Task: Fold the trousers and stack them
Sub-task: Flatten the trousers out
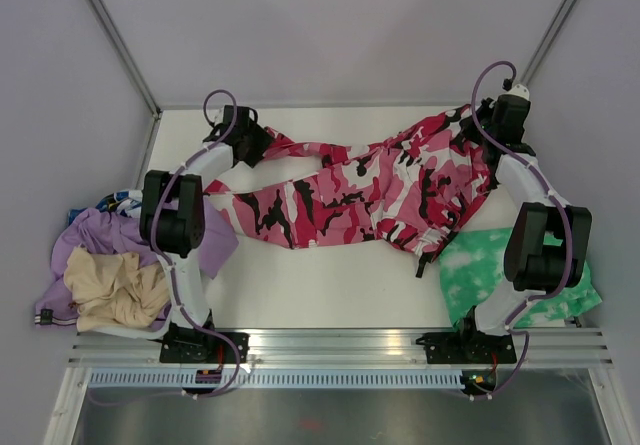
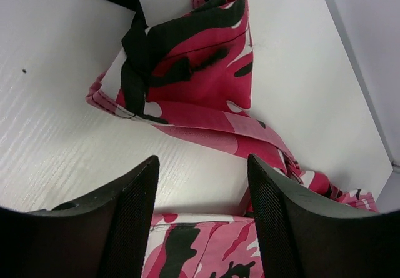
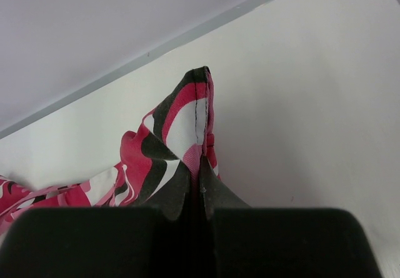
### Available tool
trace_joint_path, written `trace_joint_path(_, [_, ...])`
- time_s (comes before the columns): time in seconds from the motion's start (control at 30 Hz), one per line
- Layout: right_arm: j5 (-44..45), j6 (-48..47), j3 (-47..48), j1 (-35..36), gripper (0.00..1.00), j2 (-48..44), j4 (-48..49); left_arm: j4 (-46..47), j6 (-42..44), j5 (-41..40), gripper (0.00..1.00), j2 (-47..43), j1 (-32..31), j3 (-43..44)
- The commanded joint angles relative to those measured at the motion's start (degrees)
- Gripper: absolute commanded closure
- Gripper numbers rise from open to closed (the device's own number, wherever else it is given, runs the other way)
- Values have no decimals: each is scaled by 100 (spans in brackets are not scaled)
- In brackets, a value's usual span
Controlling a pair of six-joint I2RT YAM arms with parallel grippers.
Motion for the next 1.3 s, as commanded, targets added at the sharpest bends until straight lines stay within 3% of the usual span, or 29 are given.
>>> trace_joint_path(0.0, [-41, 23, -20, -23, 100, -358, 385, -194, -656, -590, 35, 62, 3, -59])
trace_joint_path(0.27, [20, 128, -90, -23, 100, -437, 482, -484, -956, -968, 37, 967, 3, 766])
trace_joint_path(0.37, [82, 41, 24, -23, 100, -376, 376, -318, -947, -1030, 45, 1214, 12, 934])
trace_joint_path(0.47, [134, -126, 182, -23, 100, -279, 201, 7, -930, -995, 70, 1179, 64, 934])
trace_joint_path(0.53, [204, -266, 296, -23, 100, -261, 95, 156, -728, -1012, 96, 1057, 108, 995])
trace_joint_path(0.67, [319, -495, 542, -23, 100, -314, 60, 359, -52, -1424, 98, 486, 327, 1179])
trace_joint_path(0.77, [311, -644, 806, -32, 100, -340, 24, 1120, 677, -1618, 98, -138, 564, 1040])
trace_joint_path(0.9, [144, -811, 1025, -93, 100, -428, 287, 2132, 1310, -1356, 98, -683, 908, 820])
trace_joint_path(1.03, [-391, -1075, 1202, -190, 100, -446, 569, 2416, 1654, -1092, 98, -1044, 1198, 925])
trace_joint_path(1.1, [-629, -1233, 1115, -190, 100, -525, 822, 2268, 1716, -1047, 98, -1115, 1251, 1196])
trace_joint_path(1.27, [-788, -1313, 1026, -190, 100, -692, 921, 46, 1890, -1311, 98, -931, 1260, 2549])
